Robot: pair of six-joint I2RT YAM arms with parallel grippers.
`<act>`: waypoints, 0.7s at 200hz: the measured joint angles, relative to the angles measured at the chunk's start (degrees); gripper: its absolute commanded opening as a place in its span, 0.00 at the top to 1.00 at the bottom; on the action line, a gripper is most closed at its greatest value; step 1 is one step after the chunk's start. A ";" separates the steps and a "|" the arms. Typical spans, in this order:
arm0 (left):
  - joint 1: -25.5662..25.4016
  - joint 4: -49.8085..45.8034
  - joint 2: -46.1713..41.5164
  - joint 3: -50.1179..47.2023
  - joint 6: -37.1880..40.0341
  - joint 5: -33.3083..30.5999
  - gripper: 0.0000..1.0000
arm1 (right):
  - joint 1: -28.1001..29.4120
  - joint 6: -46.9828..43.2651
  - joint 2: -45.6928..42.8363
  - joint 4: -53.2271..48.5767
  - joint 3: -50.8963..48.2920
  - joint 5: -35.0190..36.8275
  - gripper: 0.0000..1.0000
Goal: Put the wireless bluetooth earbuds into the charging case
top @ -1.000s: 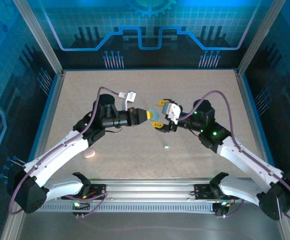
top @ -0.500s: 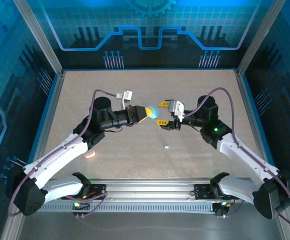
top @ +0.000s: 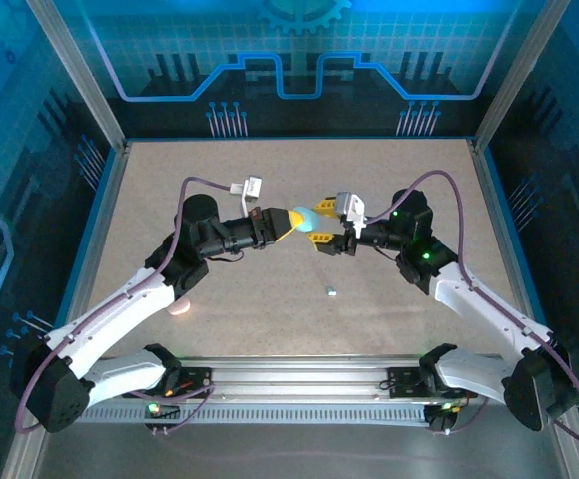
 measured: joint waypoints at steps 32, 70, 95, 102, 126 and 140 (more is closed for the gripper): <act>0.00 0.04 -0.07 -0.17 0.00 0.00 0.89 | 0.63 0.87 0.00 2.29 0.00 -0.09 0.50; 0.00 0.07 -0.09 -0.33 -0.48 -0.44 0.89 | 1.01 1.27 0.00 2.47 0.00 -0.70 0.58; 0.00 0.02 -0.15 -0.33 -0.59 -0.70 0.87 | 0.98 1.33 -0.07 2.36 0.00 -0.70 0.63; 0.00 -0.02 -0.26 -0.35 -0.57 -0.76 0.87 | 0.96 1.31 -0.09 2.34 0.00 -0.74 0.64; -0.07 -0.37 -0.94 -0.87 -0.37 -0.85 0.87 | 0.59 0.98 -0.22 1.46 0.00 -2.25 0.63; -0.24 -0.87 -1.20 -1.07 -0.31 -0.83 0.87 | 0.46 0.87 -0.22 0.50 0.11 -3.10 0.54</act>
